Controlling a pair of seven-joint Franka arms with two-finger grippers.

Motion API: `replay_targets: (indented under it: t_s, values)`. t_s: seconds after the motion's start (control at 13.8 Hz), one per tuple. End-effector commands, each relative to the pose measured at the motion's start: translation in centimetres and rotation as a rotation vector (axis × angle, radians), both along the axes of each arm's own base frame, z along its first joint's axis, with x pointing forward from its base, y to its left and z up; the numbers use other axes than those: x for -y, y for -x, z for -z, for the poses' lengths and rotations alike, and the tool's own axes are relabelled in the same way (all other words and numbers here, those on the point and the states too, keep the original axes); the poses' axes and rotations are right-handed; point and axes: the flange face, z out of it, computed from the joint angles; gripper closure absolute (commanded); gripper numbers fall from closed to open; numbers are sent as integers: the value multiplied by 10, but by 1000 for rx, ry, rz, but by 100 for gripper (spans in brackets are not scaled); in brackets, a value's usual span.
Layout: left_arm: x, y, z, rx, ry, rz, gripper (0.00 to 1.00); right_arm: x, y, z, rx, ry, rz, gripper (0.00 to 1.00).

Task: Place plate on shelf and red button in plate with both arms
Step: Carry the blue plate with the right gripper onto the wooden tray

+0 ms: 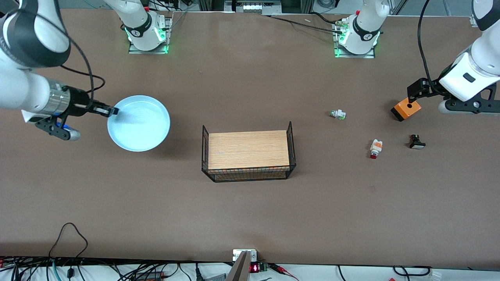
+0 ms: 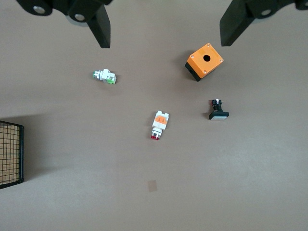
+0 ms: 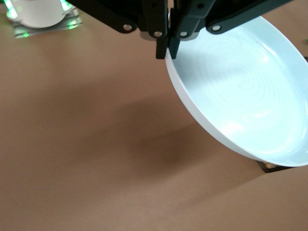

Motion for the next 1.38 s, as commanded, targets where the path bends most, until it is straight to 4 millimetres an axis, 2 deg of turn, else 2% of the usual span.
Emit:
replay_targets:
  t_s: [0.0,0.15,0.36,0.51,0.73,0.87,1.02,1.31]
  values:
    - [0,-2,-5,-6,14,3,0,-57,7,-27,-21,16,95,100]
    - [0,-2,-5,-6,14,3,0,-98,16,-40,-51,8,197,100]
    - [0,-2,-5,-6,14,3,0,-144,24,-56,-61,8,276,100]
    - [0,-2,-5,-7,14,3,0,-173,30,-49,-90,27,316,100]
    - [0,-2,-5,-6,14,3,0,-232,44,-45,-46,11,348,100]
    - [0,-2,-5,-7,14,3,0,-259,45,-31,-30,-1,370,100]
    - [0,-2,-5,-6,14,3,0,-277,47,-18,-32,3,378,100]
    - [0,-2,-5,-7,14,3,0,-283,33,26,-55,22,384,100]
